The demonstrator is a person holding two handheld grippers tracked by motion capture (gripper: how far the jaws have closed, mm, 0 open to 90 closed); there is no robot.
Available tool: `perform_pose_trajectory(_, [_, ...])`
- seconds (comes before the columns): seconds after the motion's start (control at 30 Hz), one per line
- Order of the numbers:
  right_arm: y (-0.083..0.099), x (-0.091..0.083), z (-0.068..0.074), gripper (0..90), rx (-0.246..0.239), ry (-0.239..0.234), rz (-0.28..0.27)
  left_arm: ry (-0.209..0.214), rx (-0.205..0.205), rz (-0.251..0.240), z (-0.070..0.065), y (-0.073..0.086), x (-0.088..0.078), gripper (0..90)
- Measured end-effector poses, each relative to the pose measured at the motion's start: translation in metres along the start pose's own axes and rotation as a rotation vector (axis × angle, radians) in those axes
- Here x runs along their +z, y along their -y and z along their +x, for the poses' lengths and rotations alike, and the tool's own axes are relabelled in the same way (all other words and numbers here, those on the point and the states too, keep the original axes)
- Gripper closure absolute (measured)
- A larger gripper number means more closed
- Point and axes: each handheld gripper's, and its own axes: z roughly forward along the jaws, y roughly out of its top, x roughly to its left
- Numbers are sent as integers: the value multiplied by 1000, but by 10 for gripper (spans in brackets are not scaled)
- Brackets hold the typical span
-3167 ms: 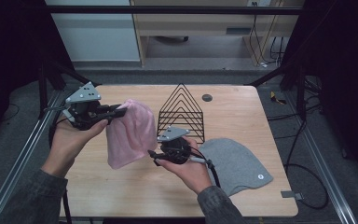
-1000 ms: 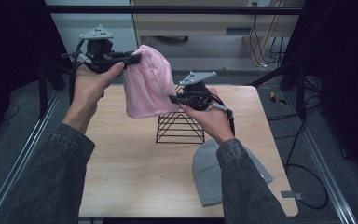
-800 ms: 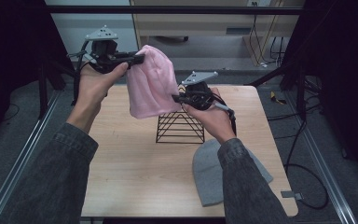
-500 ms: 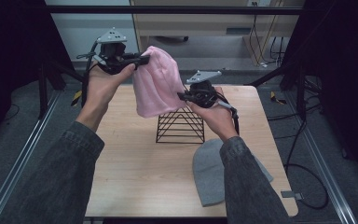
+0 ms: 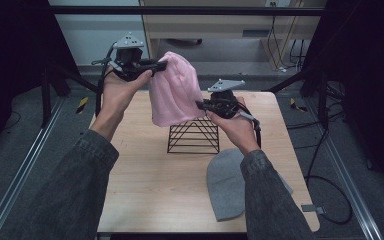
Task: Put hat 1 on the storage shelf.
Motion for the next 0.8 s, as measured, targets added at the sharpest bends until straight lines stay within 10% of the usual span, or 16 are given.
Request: perform_pose_trajectory(0.8, [41,-7,-9,834,10,51,33,70,38,39,-21,12,29,790])
